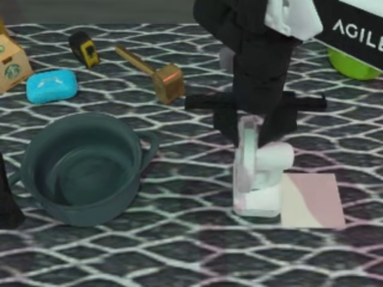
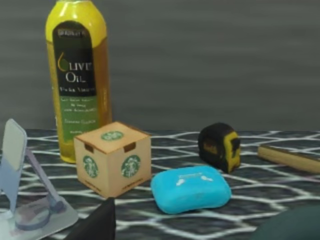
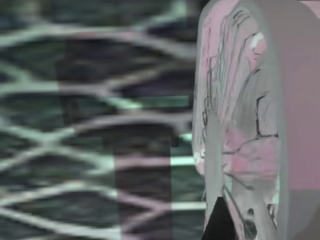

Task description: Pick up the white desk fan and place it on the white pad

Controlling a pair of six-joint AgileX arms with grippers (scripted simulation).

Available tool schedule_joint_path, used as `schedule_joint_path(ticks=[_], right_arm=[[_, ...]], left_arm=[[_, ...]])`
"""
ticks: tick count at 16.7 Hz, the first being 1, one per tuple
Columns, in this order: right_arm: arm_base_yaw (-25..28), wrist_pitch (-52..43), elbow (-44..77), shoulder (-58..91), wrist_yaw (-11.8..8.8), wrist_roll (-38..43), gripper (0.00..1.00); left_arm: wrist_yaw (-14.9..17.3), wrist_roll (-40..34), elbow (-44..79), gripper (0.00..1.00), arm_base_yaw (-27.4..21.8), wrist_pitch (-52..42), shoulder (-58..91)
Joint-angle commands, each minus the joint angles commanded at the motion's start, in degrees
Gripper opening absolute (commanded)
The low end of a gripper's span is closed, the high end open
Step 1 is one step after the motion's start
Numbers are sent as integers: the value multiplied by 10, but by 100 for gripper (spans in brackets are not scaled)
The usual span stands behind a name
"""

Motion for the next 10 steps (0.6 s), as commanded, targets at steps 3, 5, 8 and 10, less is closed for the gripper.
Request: schedule_joint_path(ticks=[3, 5, 8, 10], right_arm=[[2, -55, 67, 6, 0, 0, 0], [2, -80, 92, 9, 0, -1, 0], [3, -83, 95, 9, 0, -1, 0], [-1, -81, 94, 7, -1, -1, 0]], left_arm=[[0, 0, 0, 100, 0, 0, 0], [0, 0, 0, 100, 0, 0, 0], [0, 0, 0, 100, 0, 0, 0], [0, 0, 0, 100, 0, 0, 0]])
